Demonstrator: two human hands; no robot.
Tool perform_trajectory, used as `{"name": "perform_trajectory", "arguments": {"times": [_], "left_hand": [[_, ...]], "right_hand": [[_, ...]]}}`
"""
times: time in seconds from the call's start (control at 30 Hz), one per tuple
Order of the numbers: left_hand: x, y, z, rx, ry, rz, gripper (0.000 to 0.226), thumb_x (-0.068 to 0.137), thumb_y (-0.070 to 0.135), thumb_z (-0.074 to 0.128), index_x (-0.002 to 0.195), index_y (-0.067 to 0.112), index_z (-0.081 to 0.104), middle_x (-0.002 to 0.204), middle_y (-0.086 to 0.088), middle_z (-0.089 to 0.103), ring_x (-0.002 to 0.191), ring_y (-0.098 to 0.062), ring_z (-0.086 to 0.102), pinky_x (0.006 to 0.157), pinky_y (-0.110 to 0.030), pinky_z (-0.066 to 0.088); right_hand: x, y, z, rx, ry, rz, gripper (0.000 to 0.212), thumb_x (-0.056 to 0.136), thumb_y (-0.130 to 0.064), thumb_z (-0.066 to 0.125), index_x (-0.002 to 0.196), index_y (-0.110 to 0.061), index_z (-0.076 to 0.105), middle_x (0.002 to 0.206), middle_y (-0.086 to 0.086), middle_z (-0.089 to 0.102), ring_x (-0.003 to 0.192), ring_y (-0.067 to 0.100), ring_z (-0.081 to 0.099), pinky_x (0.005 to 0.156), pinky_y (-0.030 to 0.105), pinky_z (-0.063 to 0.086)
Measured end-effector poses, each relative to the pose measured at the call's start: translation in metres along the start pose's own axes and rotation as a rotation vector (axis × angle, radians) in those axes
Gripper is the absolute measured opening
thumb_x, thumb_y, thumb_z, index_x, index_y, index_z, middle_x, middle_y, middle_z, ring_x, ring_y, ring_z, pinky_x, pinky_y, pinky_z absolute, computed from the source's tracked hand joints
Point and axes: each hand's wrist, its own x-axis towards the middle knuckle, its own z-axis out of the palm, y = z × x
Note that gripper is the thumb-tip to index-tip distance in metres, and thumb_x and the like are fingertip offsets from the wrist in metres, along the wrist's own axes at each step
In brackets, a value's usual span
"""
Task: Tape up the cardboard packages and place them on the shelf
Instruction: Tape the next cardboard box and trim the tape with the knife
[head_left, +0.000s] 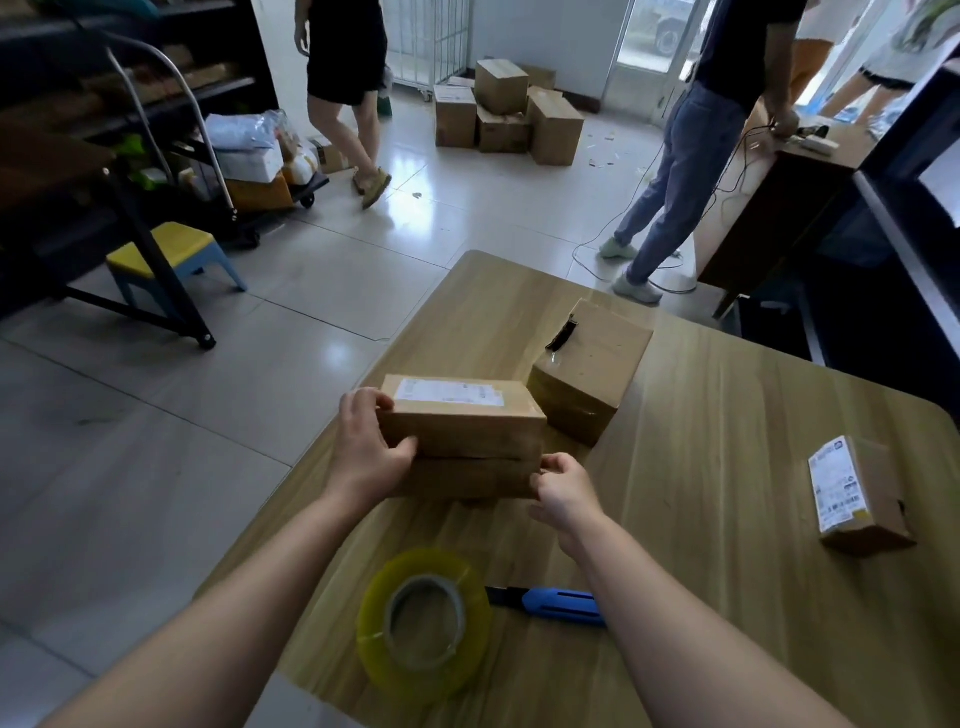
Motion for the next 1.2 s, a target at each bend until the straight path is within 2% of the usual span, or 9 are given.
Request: {"name": "perform_trajectory", "arguments": {"times": [0.27,0.53,0.6,0.7,0.77,0.83,0.9,0.97,1.2], "left_hand": [[-0.007,-0.008,0.015,0.035,-0.024,-0.043,0.029,0.08,0.031,0.076,0.078,0.012,0.054,0.115,0.0,0.044,0.101,-0.013,0.046,0.077,-0.023,0.045],[0.001,-0.011,0.024,-0.018,-0.22,-0.155,0.052,0.078,0.004,0.066,0.127,0.015,0.053,0.139,-0.002,0.035,0.13,-0.021,0.036,0.1,-0.028,0.038],[0.007,-0.008,0.028,0.087,-0.237,-0.149,0.053,0.081,-0.001,0.057,0.13,0.019,0.057,0.153,0.001,0.03,0.144,-0.023,0.021,0.116,-0.04,0.023],[0.013,0.003,0.034,0.303,-0.192,-0.183,0.046,0.093,0.013,0.052,0.134,0.033,0.054,0.16,-0.001,0.015,0.147,-0.025,0.008,0.117,-0.049,0.013],[0.009,0.01,0.037,0.379,-0.157,-0.227,0.046,0.094,0.038,0.053,0.14,0.037,0.046,0.154,-0.007,0.015,0.142,-0.03,0.011,0.112,-0.05,0.024],[0.003,0.012,0.043,0.392,-0.198,-0.216,0.066,0.086,0.051,0.061,0.145,0.033,0.036,0.152,-0.009,0.012,0.14,-0.031,0.007,0.112,-0.047,0.027],[0.002,0.014,0.049,0.306,-0.252,-0.178,0.069,0.084,0.045,0.068,0.145,0.028,0.038,0.157,-0.009,0.005,0.145,-0.03,-0.003,0.118,-0.045,0.016],[0.006,0.015,0.053,0.204,-0.305,-0.142,0.062,0.087,0.032,0.068,0.143,0.025,0.043,0.161,-0.008,-0.001,0.148,-0.026,-0.011,0.12,-0.042,0.003],[0.012,0.023,0.06,0.261,-0.232,-0.089,0.047,0.096,0.018,0.053,0.142,0.024,0.044,0.162,-0.007,0.003,0.147,-0.03,0.013,0.117,-0.043,0.025]], "right_hand": [[-0.001,0.009,-0.005,0.092,-0.071,0.086,0.039,0.098,-0.042,0.042,0.121,-0.015,0.057,0.118,0.008,0.059,0.109,0.023,0.052,0.087,0.039,0.038],[0.001,0.018,-0.013,-0.031,-0.102,0.195,0.047,0.094,-0.058,0.045,0.112,-0.016,0.056,0.118,0.006,0.063,0.114,0.028,0.056,0.098,0.041,0.042],[0.001,0.018,-0.014,-0.113,-0.147,0.213,0.053,0.093,-0.056,0.05,0.106,-0.008,0.068,0.105,0.005,0.073,0.103,0.027,0.064,0.099,0.043,0.047],[0.001,0.016,-0.014,-0.173,-0.266,0.187,0.042,0.089,-0.05,0.064,0.099,-0.01,0.073,0.092,0.003,0.076,0.091,0.022,0.069,0.095,0.044,0.051],[0.001,0.011,-0.013,-0.251,-0.242,0.129,0.046,0.079,-0.046,0.077,0.104,-0.009,0.068,0.101,0.006,0.073,0.093,0.022,0.068,0.089,0.04,0.053],[0.005,0.005,-0.011,-0.431,-0.056,0.023,0.076,0.066,-0.048,0.086,0.125,-0.01,0.055,0.127,0.01,0.058,0.116,0.025,0.056,0.097,0.04,0.049],[0.007,-0.003,-0.011,-0.577,0.019,-0.099,0.116,0.062,-0.047,0.089,0.152,-0.016,0.024,0.156,0.011,0.025,0.144,0.029,0.024,0.115,0.044,0.029],[0.009,-0.008,-0.011,-0.61,-0.049,-0.206,0.127,0.066,-0.042,0.088,0.157,-0.024,0.002,0.164,0.004,0.007,0.15,0.026,0.009,0.119,0.045,0.019],[0.012,0.0,-0.002,-0.631,0.024,-0.203,0.068,0.094,-0.055,0.052,0.147,-0.016,0.033,0.142,0.007,0.051,0.128,0.025,0.051,0.099,0.042,0.047]]}}
